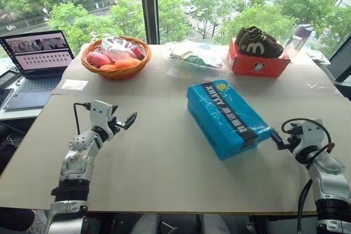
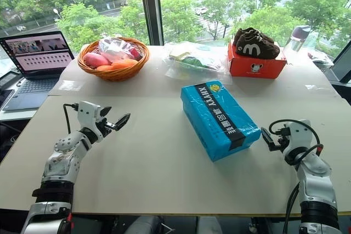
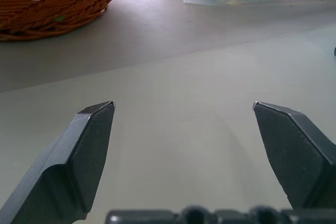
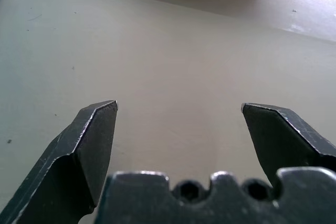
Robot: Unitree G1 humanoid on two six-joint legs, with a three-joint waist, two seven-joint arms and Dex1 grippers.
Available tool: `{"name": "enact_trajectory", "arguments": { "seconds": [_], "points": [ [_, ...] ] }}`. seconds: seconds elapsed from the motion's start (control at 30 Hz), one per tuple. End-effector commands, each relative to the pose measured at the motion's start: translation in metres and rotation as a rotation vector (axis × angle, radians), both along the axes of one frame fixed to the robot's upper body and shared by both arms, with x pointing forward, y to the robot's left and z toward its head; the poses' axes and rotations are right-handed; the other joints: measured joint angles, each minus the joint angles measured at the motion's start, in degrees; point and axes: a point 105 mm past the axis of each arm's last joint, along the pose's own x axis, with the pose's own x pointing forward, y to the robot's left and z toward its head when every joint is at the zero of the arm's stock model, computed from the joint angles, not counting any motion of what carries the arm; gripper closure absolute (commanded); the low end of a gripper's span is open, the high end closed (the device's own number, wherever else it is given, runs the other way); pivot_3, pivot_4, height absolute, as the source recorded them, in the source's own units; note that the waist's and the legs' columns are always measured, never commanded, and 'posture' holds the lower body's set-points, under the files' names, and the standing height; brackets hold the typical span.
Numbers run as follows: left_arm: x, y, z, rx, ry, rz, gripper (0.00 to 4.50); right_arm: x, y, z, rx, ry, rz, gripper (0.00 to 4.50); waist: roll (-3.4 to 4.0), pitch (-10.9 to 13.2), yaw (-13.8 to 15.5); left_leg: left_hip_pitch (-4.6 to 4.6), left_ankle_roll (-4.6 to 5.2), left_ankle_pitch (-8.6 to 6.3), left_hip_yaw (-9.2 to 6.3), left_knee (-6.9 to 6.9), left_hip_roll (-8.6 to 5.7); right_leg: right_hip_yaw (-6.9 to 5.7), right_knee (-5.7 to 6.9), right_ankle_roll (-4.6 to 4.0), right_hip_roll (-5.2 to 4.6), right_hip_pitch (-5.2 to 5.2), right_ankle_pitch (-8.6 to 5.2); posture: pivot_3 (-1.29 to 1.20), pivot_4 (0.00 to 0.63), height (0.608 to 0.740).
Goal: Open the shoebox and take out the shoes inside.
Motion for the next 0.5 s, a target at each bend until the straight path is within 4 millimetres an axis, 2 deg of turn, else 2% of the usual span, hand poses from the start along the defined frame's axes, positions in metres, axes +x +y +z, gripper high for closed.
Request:
{"name": "enact_trajectory", "arguments": {
  "seconds": [0.03,0.13,0.17,0.23,0.27,0.37,0.43,0.47,0.5],
  "points": [
    [0.001,0.004,0.005,0.018,-0.025,0.001,0.00,-0.002,-0.006,0.014,-0.044,-0.046,-0.004,0.02,0.00,0.0,0.0,0.00,0.00,0.00,0.00,0.00,0.00,0.00,0.00,0.00,0.00,0.00,0.00,0.00,0.150,0.740],
    [0.008,0.009,0.007,-0.002,-0.037,0.013,0.00,-0.009,-0.012,0.019,-0.073,-0.058,-0.028,0.02,0.01,0.0,0.1,0.02,0.00,0.00,0.01,0.00,0.00,0.00,0.00,0.00,0.00,0.01,0.00,0.00,0.150,0.740],
    [0.011,0.013,0.007,-0.008,-0.038,0.029,0.24,-0.012,-0.015,0.021,-0.081,-0.063,-0.038,0.00,0.01,0.0,0.2,0.01,0.00,0.00,0.02,0.00,0.00,-0.01,0.01,0.00,0.00,0.00,0.00,0.00,0.150,0.740],
    [0.018,0.015,0.009,-0.036,-0.037,0.027,0.78,-0.022,-0.021,0.025,-0.117,-0.065,-0.067,0.56,0.01,0.0,0.4,-0.01,0.00,0.00,0.05,0.00,-0.01,-0.01,0.00,0.00,0.00,0.00,0.00,0.00,0.150,0.740],
    [0.024,0.017,0.011,-0.034,-0.044,0.032,0.94,-0.028,-0.025,0.027,-0.135,-0.066,-0.086,0.67,0.01,0.0,0.4,-0.01,0.00,0.00,0.05,0.00,-0.02,-0.01,0.01,0.01,0.00,0.01,0.00,0.00,0.150,0.740],
    [0.042,0.018,0.018,-0.014,-0.062,0.050,2.15,-0.049,-0.036,0.034,-0.186,-0.059,-0.142,1.77,0.00,0.0,0.9,-0.04,0.00,0.00,0.09,0.00,-0.03,-0.03,0.00,0.02,0.00,0.02,-0.01,0.00,0.150,0.740],
    [0.053,0.015,0.022,0.003,-0.071,0.049,2.82,-0.061,-0.035,0.038,-0.223,-0.040,-0.145,2.43,-0.01,0.0,1.1,-0.05,0.00,0.00,0.13,0.00,-0.04,-0.04,-0.04,0.03,0.00,0.02,-0.01,0.00,0.150,0.740],
    [0.059,0.011,0.023,0.017,-0.069,0.045,3.31,-0.067,-0.032,0.043,-0.227,-0.040,-0.141,2.88,-0.01,0.0,1.1,-0.06,0.01,0.00,0.14,0.00,-0.05,-0.04,-0.08,0.03,-0.01,0.04,-0.01,0.00,0.150,0.740],
    [0.065,0.005,0.025,0.033,-0.067,0.032,3.38,-0.075,-0.027,0.047,-0.229,-0.030,-0.124,2.96,-0.04,0.0,0.6,-0.07,0.01,-0.01,0.15,0.00,-0.05,-0.04,-0.08,0.03,-0.01,0.03,-0.02,0.00,0.150,0.740]
  ]
}}
